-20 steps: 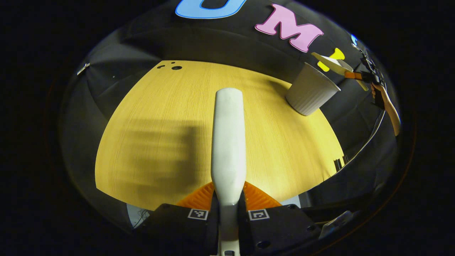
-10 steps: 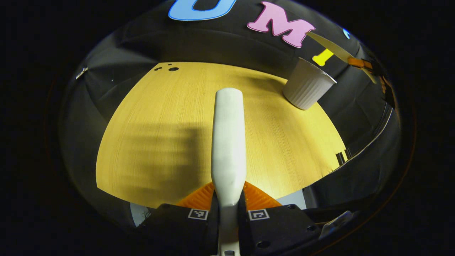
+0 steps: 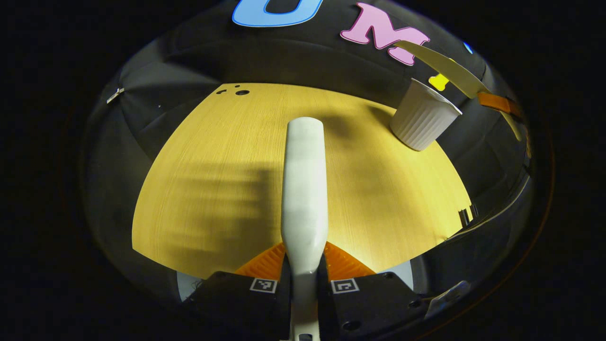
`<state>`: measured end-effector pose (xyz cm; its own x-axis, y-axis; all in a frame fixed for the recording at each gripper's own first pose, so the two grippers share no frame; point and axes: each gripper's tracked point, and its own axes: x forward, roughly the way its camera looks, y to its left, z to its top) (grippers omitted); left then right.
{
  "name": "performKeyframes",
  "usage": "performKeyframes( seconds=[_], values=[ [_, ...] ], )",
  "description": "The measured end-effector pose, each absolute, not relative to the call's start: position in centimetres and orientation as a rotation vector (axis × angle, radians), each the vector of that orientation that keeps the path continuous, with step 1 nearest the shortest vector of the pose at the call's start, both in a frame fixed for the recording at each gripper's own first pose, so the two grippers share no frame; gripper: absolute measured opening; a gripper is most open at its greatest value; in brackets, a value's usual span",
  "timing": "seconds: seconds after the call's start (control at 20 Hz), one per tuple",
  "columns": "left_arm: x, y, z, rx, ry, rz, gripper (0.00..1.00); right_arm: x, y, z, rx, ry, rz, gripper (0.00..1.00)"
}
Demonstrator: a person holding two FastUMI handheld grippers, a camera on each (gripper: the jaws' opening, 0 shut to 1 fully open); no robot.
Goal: Pick up the small broom and dustpan from the desktop, sweep the trash into the dustpan with the broom, and then empty the trash into the garbage bin.
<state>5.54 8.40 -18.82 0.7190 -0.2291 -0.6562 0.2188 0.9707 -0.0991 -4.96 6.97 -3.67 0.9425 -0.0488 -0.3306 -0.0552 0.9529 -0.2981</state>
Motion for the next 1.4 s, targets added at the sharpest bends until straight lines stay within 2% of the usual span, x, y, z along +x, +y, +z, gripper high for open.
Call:
performKeyframes(
  seconds=[0.05, 0.25, 0.3, 0.35, 0.55, 0.85, 0.9, 0.95, 1.0, 1.05, 1.1, 1.25, 1.3, 1.4],
  values=[
    [5.8, 8.5, -19.0, -0.01, 0.732, -0.242, 0.27, -5.3, 7.7, -5.5, -0.295, 0.369, 0.018, 0.31],
    [6.7, 8.6, -19.9, 0.008, 0.757, -0.208, 0.26, -5.7, 8.5, -13.6, -0.239, 0.493, 0.047, 0.35],
    [7.1, 8.6, -20.2, 0.022, 0.762, -0.2, 0.26, -5.6, 8.5, -15.6, -0.215, 0.525, 0.048, 0.39],
    [7.7, 8.7, -20.4, 0.041, 0.764, -0.192, 0.26, -5.7, 8.3, -17.4, -0.189, 0.553, 0.049, 0.35],
    [10.9, 8.5, -20.7, 0.105, 0.783, -0.163, 0.27, -5.7, 5.9, -22.9, -0.12, 0.643, 0.014, 0.35],
    [15.0, 7.1, -21.6, 0.161, 0.839, -0.135, 0.28, -3.0, 3.2, -27.2, -0.075, 0.725, -0.022, 0.35],
    [15.1, 6.9, -21.6, 0.158, 0.856, -0.131, 0.28, -2.7, 3.0, -27.6, -0.074, 0.74, -0.02, 0.31],
    [15.3, 6.8, -21.8, 0.161, 0.876, -0.123, 0.28, -2.6, 2.9, -27.8, -0.073, 0.745, -0.022, 0.31],
    [15.5, 6.8, -21.9, 0.165, 0.891, -0.118, 0.28, -2.2, 2.9, -28.1, -0.082, 0.733, -0.019, 0.35],
    [15.7, 6.8, -22.1, 0.166, 0.909, -0.118, 0.29, -2.2, 3.0, -28.2, -0.093, 0.736, -0.016, 0.31],
    [15.9, 6.8, -22.3, 0.171, 0.922, -0.118, 0.29, -2.3, 3.2, -28.6, -0.105, 0.742, -0.012, 0.36],
    [16.0, 6.4, -23.0, 0.197, 0.96, -0.125, 0.28, -2.2, 3.6, -28.9, -0.118, 0.759, 0.0, 0.31],
    [15.9, 6.1, -23.1, 0.202, 0.963, -0.123, 0.29, -2.0, 3.7, -29.1, -0.112, 0.769, 0.007, 0.37],
    [15.8, 5.8, -23.1, 0.211, 0.967, -0.119, 0.31, -2.1, 4.2, -29.6, -0.101, 0.794, 0.041, 0.38]
  ],
)
